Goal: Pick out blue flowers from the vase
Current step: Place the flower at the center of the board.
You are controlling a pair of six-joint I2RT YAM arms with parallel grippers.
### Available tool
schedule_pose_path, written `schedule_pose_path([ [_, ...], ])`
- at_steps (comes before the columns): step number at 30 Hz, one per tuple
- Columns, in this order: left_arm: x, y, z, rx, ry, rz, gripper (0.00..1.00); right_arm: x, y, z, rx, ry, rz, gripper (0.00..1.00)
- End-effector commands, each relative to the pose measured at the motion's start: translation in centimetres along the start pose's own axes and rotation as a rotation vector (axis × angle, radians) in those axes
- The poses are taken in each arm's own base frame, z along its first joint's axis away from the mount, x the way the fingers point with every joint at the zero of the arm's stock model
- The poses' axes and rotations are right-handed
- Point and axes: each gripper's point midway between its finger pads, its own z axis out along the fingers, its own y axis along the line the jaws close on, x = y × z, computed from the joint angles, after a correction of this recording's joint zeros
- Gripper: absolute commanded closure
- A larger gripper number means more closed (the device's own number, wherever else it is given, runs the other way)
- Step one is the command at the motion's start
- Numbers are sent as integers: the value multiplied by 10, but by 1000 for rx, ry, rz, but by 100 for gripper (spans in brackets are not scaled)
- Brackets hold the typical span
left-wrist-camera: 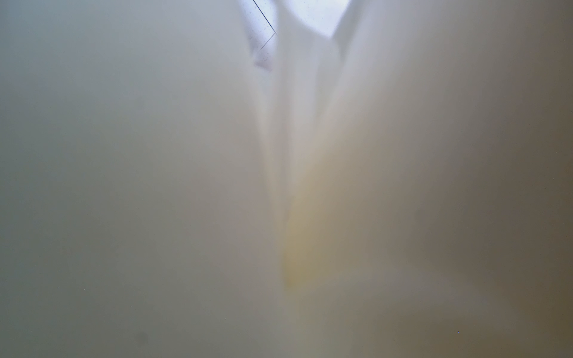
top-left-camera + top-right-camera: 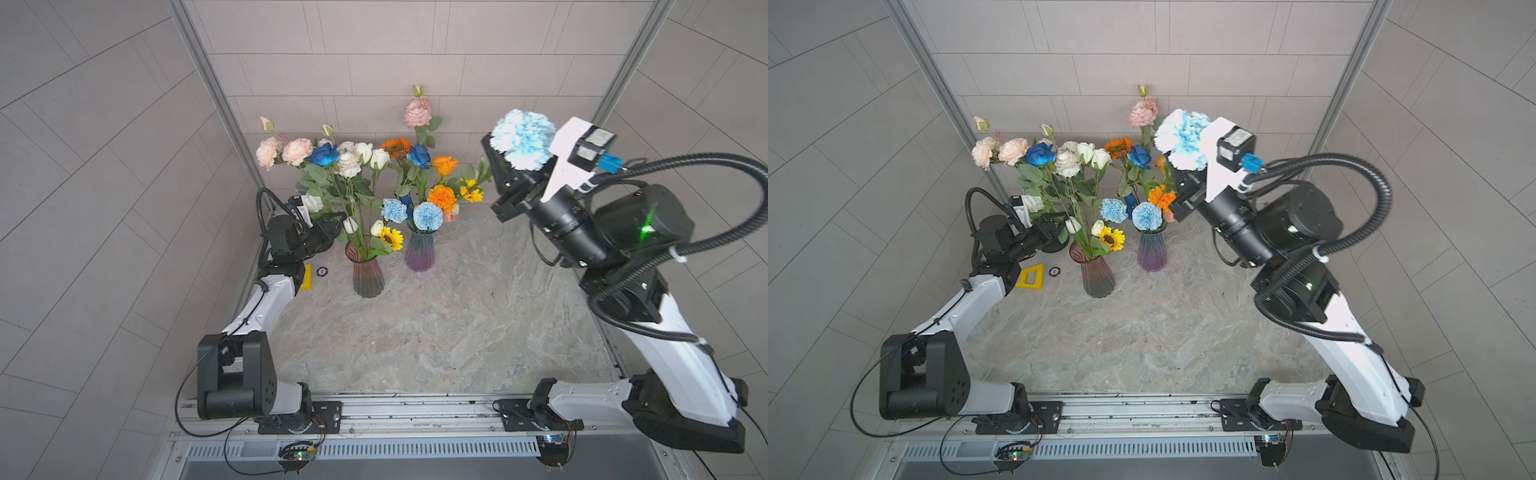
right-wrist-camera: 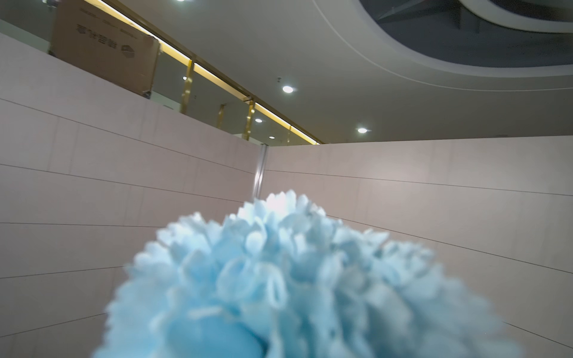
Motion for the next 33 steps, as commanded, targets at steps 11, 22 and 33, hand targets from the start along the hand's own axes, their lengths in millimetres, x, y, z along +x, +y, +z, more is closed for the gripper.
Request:
schedule_pose_path([
  [11,-2,-23,-9,40,-24,97,48,243,-174,-81,621,733,273,100],
  [22,-2,-28,-15,55,-40,102,47,455,-199,-99,626,1164,409,100],
  [33,-1,-35,-19,85,-58,114,47,575,-211,-116,623,1426,404,100],
])
